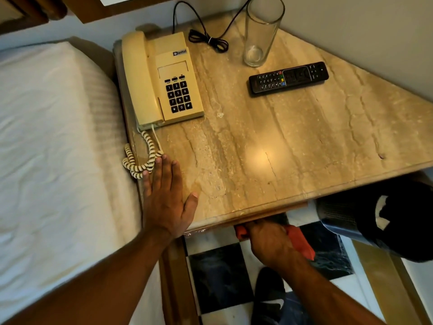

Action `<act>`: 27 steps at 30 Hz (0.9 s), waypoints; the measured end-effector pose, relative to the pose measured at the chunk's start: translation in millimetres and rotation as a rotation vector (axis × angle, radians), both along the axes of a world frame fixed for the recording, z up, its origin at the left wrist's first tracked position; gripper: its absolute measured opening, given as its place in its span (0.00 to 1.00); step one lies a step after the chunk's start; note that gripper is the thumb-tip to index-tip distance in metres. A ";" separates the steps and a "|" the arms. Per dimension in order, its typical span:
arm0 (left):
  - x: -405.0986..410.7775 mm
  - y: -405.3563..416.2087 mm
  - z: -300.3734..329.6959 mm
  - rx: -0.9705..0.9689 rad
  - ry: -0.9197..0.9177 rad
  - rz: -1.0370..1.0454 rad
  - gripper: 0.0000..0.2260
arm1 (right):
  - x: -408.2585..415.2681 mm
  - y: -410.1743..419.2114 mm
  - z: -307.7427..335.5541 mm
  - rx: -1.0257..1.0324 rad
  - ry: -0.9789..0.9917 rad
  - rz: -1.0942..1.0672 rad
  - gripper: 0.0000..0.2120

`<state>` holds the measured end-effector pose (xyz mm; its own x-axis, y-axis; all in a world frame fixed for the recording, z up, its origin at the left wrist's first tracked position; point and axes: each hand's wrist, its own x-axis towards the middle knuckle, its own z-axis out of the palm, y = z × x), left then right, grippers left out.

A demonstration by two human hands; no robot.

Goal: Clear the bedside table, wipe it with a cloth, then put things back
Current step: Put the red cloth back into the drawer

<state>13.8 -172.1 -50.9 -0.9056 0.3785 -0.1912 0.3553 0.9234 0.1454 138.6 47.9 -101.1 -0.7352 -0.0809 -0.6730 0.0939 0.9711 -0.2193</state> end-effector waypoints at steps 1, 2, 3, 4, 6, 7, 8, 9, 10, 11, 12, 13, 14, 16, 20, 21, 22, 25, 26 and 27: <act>0.4 0.0 0.7 0.001 -0.003 -0.001 0.38 | 4.3 -1.0 0.6 0.007 0.004 -0.008 0.21; 1.0 0.1 1.2 0.004 -0.003 -0.002 0.38 | 10.3 -2.6 1.6 0.011 -0.006 -0.021 0.21; 0.7 0.9 1.6 0.005 -0.003 -0.003 0.38 | 17.1 -4.1 2.5 0.007 -0.028 -0.035 0.20; 1.5 1.3 2.1 0.002 -0.008 -0.003 0.38 | 26.2 -6.0 4.2 -0.007 -0.057 -0.049 0.19; 0.8 1.5 2.0 -0.004 -0.013 0.003 0.39 | 47.0 -7.3 6.0 -0.030 -0.110 -0.071 0.16; 0.9 1.6 1.7 -0.010 -0.014 0.006 0.39 | 58.5 -7.0 6.0 -0.037 -0.141 -0.091 0.15; 0.5 1.4 1.7 -0.014 -0.015 0.006 0.39 | 69.5 -7.2 5.4 -0.046 -0.172 -0.121 0.13; 0.8 1.6 1.0 -0.015 -0.017 0.006 0.39 | 79.6 -7.4 4.2 -0.066 -0.207 -0.159 0.13; 0.8 1.7 0.8 -0.014 -0.020 0.006 0.39 | 88.3 -7.9 4.1 -0.099 -0.247 -0.206 0.13; 0.8 1.9 1.1 -0.011 -0.022 0.007 0.40 | 94.8 -8.0 5.6 -0.135 -0.286 -0.243 0.14; 1.2 2.0 1.3 -0.009 -0.023 0.008 0.40 | 100.1 -7.9 9.1 -0.173 -0.309 -0.257 0.16; 0.9 2.2 1.4 -0.006 -0.022 0.009 0.40 | 104.0 -6.8 14.0 -0.210 -0.327 -0.255 0.18; 0.9 2.2 1.3 -0.004 -0.021 0.009 0.40 | 107.1 -4.9 20.5 -0.242 -0.340 -0.232 0.20; -0.2 1.9 1.0 -0.004 -0.021 0.010 0.40 | 107.6 1.5 40.5 -0.314 -0.359 -0.180 0.22; 2.1 -0.3 -1.2 -0.002 -0.007 0.001 0.39 | 103.3 12.5 94.1 -0.602 -0.238 -0.345 0.24; 2.0 -0.4 -1.8 -0.006 -0.002 -0.002 0.39 | 100.5 15.2 104.1 -0.643 -0.155 -0.415 0.25; 2.3 -0.7 -2.4 -0.013 0.004 -0.001 0.39 | 96.5 17.6 111.2 -0.654 -0.035 -0.438 0.27; 1.9 -0.5 -3.5 -0.021 0.012 -0.004 0.38 | 71.5 20.9 112.7 -0.455 0.400 -0.162 0.34; 1.5 -0.5 -3.6 -0.017 0.014 -0.006 0.39 | 57.9 17.9 106.4 -0.371 0.454 -0.057 0.36; 1.6 -0.3 -3.6 -0.015 0.017 -0.006 0.39 | 45.2 11.6 96.4 -0.292 0.467 0.051 0.36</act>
